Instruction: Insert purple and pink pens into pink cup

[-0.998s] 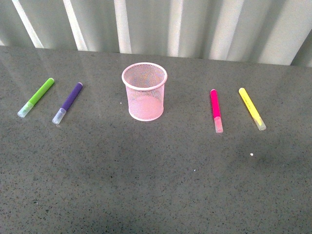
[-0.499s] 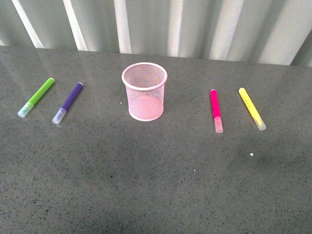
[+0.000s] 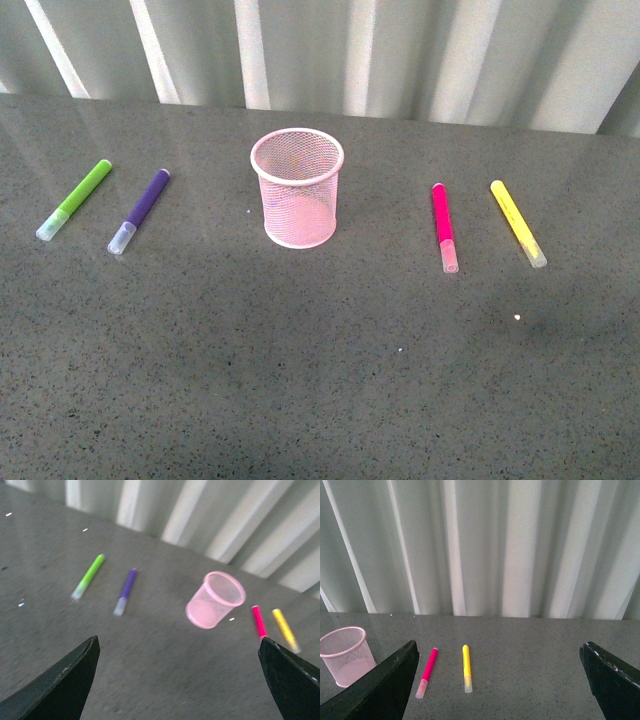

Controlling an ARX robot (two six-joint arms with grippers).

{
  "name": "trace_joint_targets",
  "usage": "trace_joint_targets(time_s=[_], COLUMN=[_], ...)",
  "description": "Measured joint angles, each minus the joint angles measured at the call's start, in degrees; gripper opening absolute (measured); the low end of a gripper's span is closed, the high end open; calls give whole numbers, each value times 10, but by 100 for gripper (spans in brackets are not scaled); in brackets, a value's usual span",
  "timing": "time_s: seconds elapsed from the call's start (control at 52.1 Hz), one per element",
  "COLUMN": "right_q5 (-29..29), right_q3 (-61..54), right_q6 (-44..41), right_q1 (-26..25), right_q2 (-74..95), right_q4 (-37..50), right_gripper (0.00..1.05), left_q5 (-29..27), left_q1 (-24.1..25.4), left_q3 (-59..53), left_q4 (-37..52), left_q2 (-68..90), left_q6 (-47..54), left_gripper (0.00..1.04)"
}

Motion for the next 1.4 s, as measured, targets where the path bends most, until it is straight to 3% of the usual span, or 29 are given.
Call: trace_joint_targets(time_s=[0.154,0.25,0.403,0.518,0.614,0.864,1.401], right_q5=[0,0,0,0,0,0,0], right_q3=[0,0,0,0,0,0,0], right_q6=[0,0,0,0,0,0,0], right_q1=[0,0,0,0,0,0,0], right_q2=[0,0,0,0,0,0,0], right_q4=[0,0,0,0,0,0,0], right_gripper=[98,98,98,98,98,98,98], left_q5=[20,34,64,32,5,2,15], left_q1=[-12,-20,-17,3,16,37,85], left_q3=[113,268,554,755,845,915,908], left_q4=[194,223,50,-89,-147,-177,-191], left_q2=[224,443,754,929,1014,1099,1150], left_q6=[6,50,114,148,163,162,228], left_gripper=[98,98,98,98,98,98,98])
